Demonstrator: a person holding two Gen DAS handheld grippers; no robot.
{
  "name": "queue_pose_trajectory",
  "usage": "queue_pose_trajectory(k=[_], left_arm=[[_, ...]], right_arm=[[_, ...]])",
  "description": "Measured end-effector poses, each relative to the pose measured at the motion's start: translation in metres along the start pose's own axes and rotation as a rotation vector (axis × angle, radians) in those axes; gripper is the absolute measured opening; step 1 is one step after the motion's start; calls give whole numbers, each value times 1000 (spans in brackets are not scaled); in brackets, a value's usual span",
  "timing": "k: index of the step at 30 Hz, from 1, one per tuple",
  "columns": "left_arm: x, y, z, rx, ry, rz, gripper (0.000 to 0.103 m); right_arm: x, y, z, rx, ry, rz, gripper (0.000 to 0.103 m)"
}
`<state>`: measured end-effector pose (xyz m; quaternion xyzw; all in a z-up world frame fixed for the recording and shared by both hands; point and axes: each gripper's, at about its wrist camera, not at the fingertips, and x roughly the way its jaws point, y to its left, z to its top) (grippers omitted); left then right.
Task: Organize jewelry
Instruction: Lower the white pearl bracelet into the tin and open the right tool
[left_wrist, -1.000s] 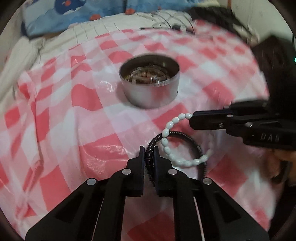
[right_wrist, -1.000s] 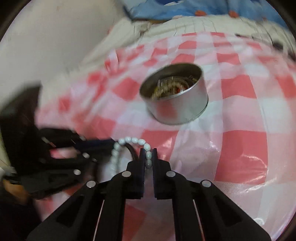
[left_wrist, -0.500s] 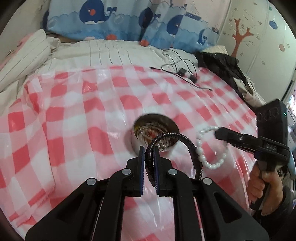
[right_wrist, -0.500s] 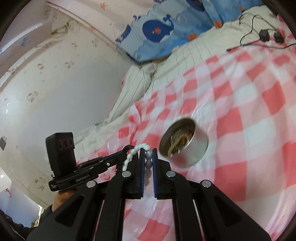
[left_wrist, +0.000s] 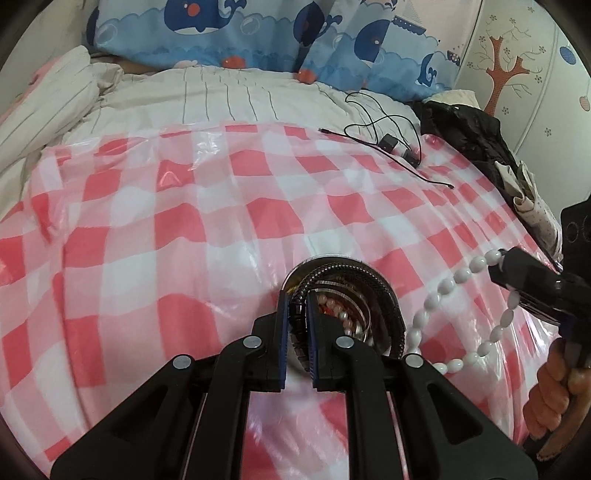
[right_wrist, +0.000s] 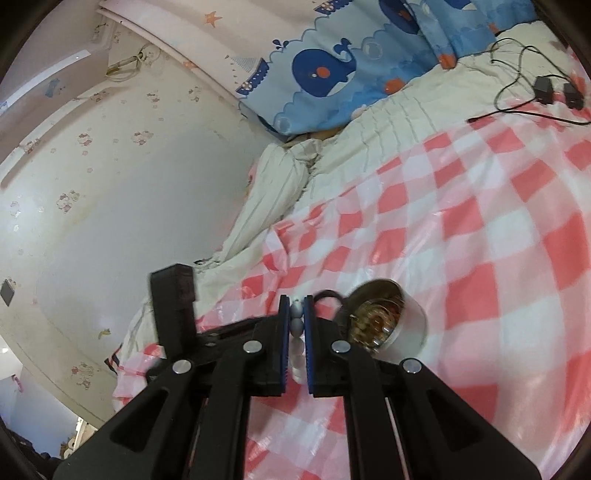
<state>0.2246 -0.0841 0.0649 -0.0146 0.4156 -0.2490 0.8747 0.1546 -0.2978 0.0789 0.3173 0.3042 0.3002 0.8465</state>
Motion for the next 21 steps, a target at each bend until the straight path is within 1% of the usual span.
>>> queue_pose_trajectory(k=[3, 4, 7, 8, 10, 11, 12, 13, 14, 15, 17, 20, 21], left_arm=[[11, -1, 5, -5, 14, -18, 10], [14, -1, 5, -7, 17, -12, 13], [16, 7, 5, -32, 29, 1, 14], [15, 10, 5, -37, 30, 10, 14], [11, 17, 5, -57, 27, 17, 18], [8, 21, 4, -68, 22, 19, 20], [4, 23, 4, -76, 17, 22, 22], [2, 24, 4, -82, 13, 23, 26], [-1, 26, 3, -88, 6, 23, 27], [-5, 27, 2, -92, 2, 23, 29], [-9, 29, 0, -101, -1, 22, 32], [-17, 28, -6, -106, -1, 26, 37], [-20, 28, -9, -104, -4, 29, 40]], right_arm=[[16, 0, 7, 11, 14, 24, 8], [22, -2, 7, 22, 21, 33, 8], [38, -8, 7, 46, 49, 42, 8], [43, -10, 6, 49, 61, 30, 8], [54, -18, 4, 29, 95, -94, 9], [57, -23, 2, 6, 103, -189, 15], [58, -27, 0, -1, 100, -242, 23], [56, -33, -2, -8, 90, -299, 44], [55, -36, -4, -14, 84, -321, 48], [53, -40, -6, -14, 80, -340, 48], [51, -47, -11, 7, 74, -341, 48], [56, -52, -16, 32, 78, -295, 48], [59, -52, -18, 31, 84, -295, 50]])
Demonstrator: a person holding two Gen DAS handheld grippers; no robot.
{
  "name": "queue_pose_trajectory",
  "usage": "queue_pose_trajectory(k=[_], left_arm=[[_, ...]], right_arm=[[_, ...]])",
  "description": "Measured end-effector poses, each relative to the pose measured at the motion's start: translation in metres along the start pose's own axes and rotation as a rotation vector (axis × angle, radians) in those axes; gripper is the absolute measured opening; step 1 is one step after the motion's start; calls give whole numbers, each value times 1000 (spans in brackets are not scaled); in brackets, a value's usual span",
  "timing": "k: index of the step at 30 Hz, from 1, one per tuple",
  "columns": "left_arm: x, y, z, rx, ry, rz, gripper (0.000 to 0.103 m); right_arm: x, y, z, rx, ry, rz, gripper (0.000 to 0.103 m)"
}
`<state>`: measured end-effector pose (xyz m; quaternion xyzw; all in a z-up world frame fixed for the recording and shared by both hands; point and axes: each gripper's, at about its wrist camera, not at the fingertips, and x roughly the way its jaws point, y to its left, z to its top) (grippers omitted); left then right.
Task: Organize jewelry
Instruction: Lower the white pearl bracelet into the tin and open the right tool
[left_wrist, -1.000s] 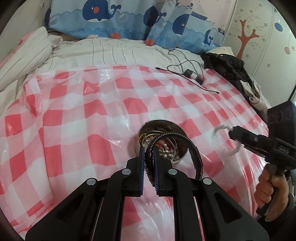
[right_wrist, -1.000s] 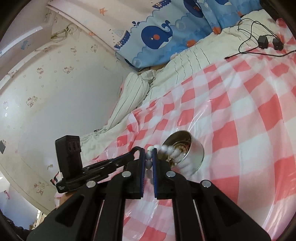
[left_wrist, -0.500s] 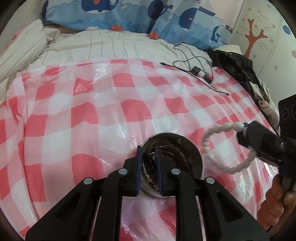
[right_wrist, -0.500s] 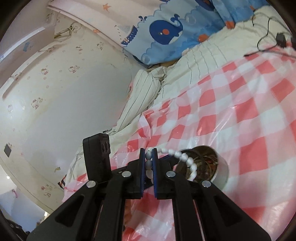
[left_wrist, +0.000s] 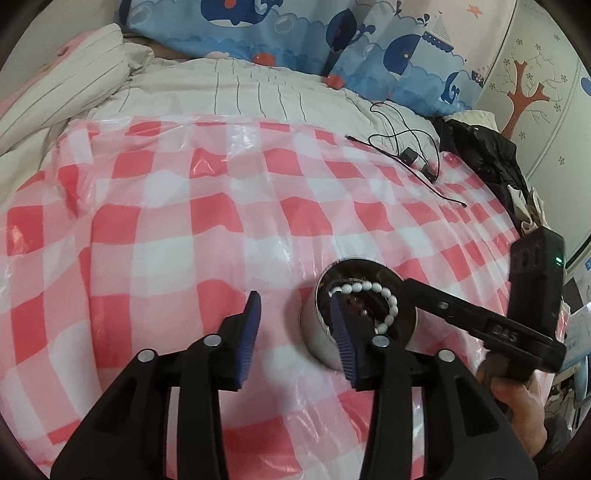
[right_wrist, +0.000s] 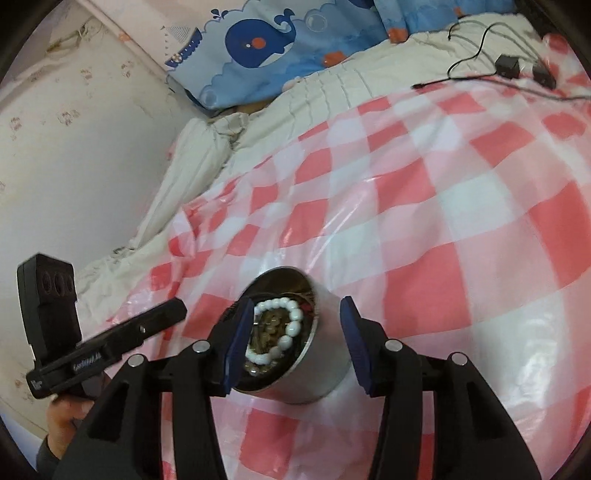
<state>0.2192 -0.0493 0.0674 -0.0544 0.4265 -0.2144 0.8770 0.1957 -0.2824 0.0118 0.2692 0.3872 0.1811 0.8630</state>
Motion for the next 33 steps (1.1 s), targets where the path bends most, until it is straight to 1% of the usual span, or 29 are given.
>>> queue_pose_trajectory(k=[2, 5, 6, 7, 8, 9, 11, 13, 14, 17, 19, 21, 22, 23, 24, 25, 26, 27, 28, 30, 32, 33], left_arm=[[-8, -1, -7, 6, 0, 5, 43], [-21, -1, -21, 4, -5, 13, 47], [-24, 0, -24, 2, -3, 15, 48], [-29, 1, -30, -2, 0, 25, 50], [-34, 3, -37, -7, 1, 35, 51], [-40, 6, -44, -15, 2, 43, 52], [-50, 9, -55, -28, 3, 55, 53], [-59, 10, -69, -32, 1, 66, 55], [-63, 9, -77, -27, 9, 72, 56], [-75, -1, -95, -3, 26, 80, 56], [-85, -9, -101, 12, 5, 60, 60], [-92, -15, -107, 20, -8, 46, 62], [-93, -17, -111, 29, -3, 38, 62], [-93, -18, -114, 36, 4, 39, 62], [-91, -19, -115, 43, 12, 43, 62], [-89, -19, -116, 53, 23, 49, 62], [-87, -18, -116, 56, 28, 51, 62], [-87, -17, -116, 52, 31, 51, 62], [-86, -16, -115, 46, 29, 50, 62], [-88, -15, -115, 42, 23, 49, 62], [-89, -18, -115, 50, 17, 58, 63], [-90, -21, -116, 60, 12, 76, 64]], right_arm=[[6, 5, -1, -16, -1, 9, 60], [8, 7, -2, 3, 23, 55, 60], [8, 8, -3, 1, 27, 52, 60], [5, 12, -6, -17, 30, 23, 60], [0, 19, -12, -63, 18, -31, 60], [-3, 24, -16, -96, 11, -56, 60], [-9, 35, -26, -139, 10, -79, 62], [-14, 42, -37, -149, 17, -74, 63], [-17, 49, -46, -178, 22, -92, 64], [-19, 65, -53, -222, 19, -155, 67], [-18, 76, -47, -250, 0, -190, 68], [-8, 90, -36, -306, -17, -243, 73], [2, 96, -31, -337, -4, -292, 74], [10, 98, -29, -364, 16, -322, 74], [25, 99, -29, -411, 49, -390, 74], [34, 99, -30, -451, 58, -446, 80], [39, 94, -30, -456, 69, -482, 80], [39, 88, -30, -436, 71, -485, 80], [34, 82, -29, -408, 58, -465, 80], [13, 80, -33, -388, -9, -416, 80], [-13, 84, -46, -382, -42, -376, 80], [-24, 84, -54, -366, -47, -357, 80]])
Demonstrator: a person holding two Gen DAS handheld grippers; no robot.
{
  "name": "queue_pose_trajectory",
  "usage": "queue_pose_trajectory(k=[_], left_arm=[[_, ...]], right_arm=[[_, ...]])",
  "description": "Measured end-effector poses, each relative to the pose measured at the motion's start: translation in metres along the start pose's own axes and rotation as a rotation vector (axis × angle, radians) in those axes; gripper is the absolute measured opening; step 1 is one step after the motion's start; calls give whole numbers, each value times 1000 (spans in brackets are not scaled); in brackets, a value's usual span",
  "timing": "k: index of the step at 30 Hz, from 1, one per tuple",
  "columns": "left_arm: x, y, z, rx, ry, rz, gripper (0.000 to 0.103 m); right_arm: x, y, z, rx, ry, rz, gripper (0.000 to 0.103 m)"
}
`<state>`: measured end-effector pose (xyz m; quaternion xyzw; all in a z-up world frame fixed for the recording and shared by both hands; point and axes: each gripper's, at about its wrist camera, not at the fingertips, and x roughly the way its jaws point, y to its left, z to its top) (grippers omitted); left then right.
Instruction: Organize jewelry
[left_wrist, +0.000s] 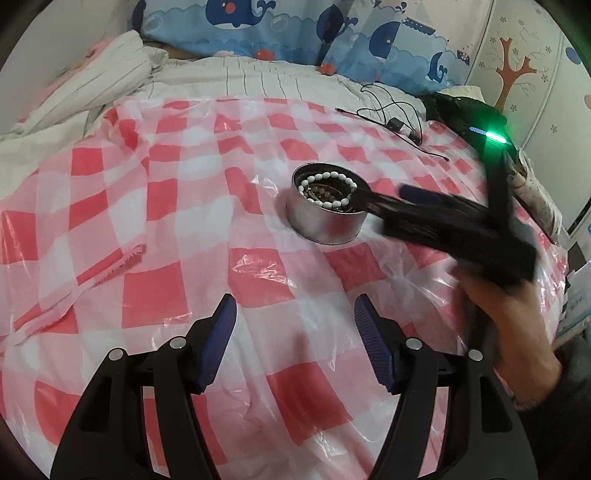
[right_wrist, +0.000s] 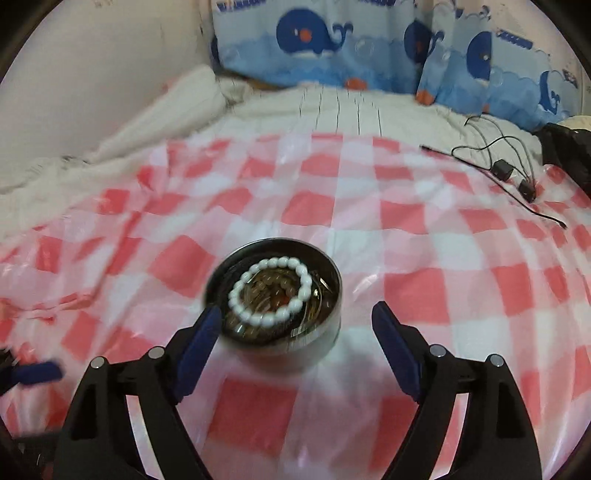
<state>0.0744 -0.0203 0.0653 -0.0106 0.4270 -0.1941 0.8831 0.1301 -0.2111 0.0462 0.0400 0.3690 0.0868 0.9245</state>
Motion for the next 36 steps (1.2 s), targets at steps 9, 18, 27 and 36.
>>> queue_pose_trajectory(k=[9, 18, 27, 36], left_arm=[[-20, -29, -43, 1, -58, 169, 94], [-4, -37, -85, -9, -38, 258, 95], [5, -33, -98, -41, -63, 252, 95], [6, -33, -99, -45, -64, 249, 95]], right_arm=[[-70, -18, -119, 127, 112, 9, 87], [-84, -4, -147, 78, 76, -44, 96], [-93, 1, -157, 64, 12, -99, 96], [-94, 5, -158, 46, 3, -128, 96]])
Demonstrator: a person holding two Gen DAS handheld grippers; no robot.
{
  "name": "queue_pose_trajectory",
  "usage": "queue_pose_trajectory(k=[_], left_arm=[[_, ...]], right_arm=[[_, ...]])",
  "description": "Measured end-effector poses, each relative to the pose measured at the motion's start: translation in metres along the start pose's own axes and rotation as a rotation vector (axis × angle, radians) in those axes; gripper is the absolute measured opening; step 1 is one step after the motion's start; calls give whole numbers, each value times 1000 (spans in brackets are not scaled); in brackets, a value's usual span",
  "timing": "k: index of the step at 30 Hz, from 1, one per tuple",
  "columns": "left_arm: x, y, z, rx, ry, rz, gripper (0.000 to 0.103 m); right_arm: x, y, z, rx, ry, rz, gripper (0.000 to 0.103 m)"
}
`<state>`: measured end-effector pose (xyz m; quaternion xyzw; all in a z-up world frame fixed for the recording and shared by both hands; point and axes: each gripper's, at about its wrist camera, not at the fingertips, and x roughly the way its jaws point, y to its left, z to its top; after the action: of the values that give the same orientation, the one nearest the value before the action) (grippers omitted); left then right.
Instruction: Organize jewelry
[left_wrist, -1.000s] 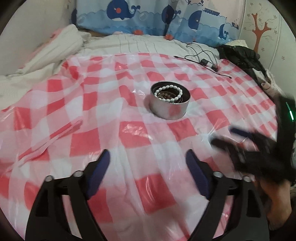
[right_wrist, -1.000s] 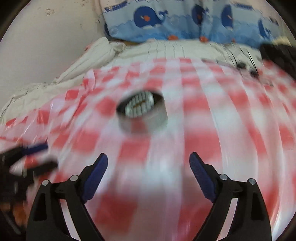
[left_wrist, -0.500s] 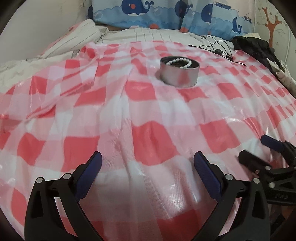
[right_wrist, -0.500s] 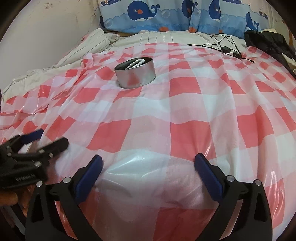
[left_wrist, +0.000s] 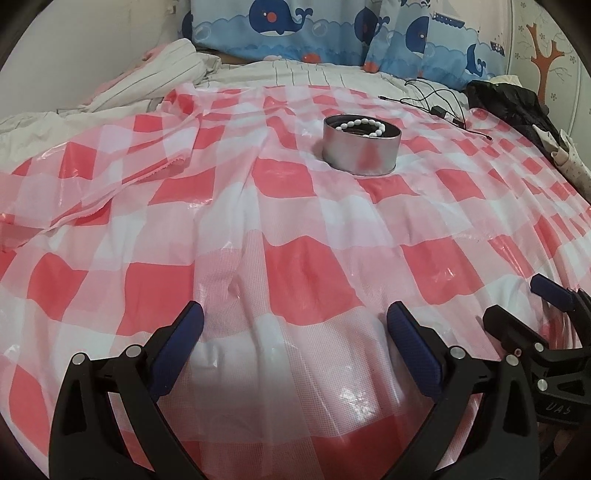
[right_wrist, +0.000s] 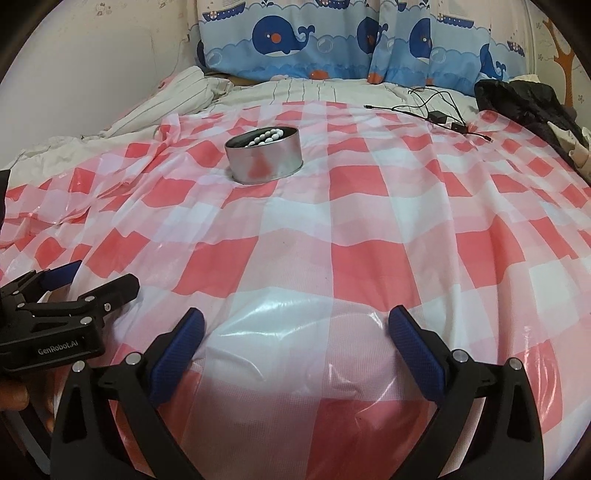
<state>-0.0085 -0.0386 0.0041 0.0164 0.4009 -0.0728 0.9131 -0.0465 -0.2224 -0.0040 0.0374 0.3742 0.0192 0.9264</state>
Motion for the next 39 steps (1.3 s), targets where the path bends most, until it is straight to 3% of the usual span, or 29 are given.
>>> queue_pose_trajectory(k=[39], left_arm=[[7, -4, 3, 3, 21, 50, 96]], right_arm=[[2, 2, -2, 12, -5, -25, 96]])
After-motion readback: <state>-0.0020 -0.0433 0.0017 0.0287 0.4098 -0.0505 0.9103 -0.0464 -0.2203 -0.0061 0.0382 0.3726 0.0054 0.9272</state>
